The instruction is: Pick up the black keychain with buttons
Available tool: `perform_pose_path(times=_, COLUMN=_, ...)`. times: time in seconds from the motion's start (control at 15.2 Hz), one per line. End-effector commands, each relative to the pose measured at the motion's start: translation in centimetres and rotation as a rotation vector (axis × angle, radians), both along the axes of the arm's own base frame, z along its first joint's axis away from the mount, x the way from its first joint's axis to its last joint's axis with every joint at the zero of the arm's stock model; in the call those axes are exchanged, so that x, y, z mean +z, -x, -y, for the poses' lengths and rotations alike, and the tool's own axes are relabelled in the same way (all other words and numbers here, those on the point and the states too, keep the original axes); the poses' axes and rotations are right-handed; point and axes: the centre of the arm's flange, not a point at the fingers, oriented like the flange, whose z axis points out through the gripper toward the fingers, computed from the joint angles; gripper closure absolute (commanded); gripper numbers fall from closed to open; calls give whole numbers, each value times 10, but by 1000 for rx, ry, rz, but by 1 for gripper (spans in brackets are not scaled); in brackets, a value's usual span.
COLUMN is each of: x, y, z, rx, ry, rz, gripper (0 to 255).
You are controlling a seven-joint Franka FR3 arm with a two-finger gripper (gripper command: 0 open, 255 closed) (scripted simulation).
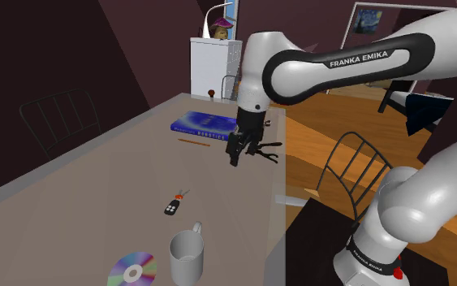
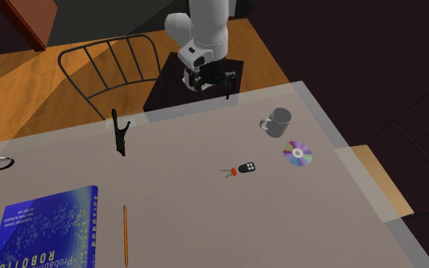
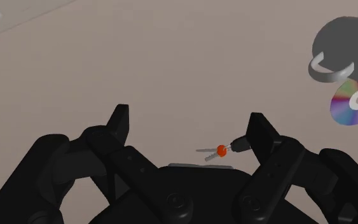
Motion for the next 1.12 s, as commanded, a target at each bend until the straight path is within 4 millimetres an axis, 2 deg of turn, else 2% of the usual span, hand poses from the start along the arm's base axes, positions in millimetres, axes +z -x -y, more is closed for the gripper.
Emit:
perform_pose_path(times=0.0, x=-17, y=-13, z=-18, rx=-15, ry=2, rz=0, gripper=0)
perform_pose_path(times=1.06, x=-135, y=-130, z=-151, rx=-126, ry=30, rz=2, gripper=0)
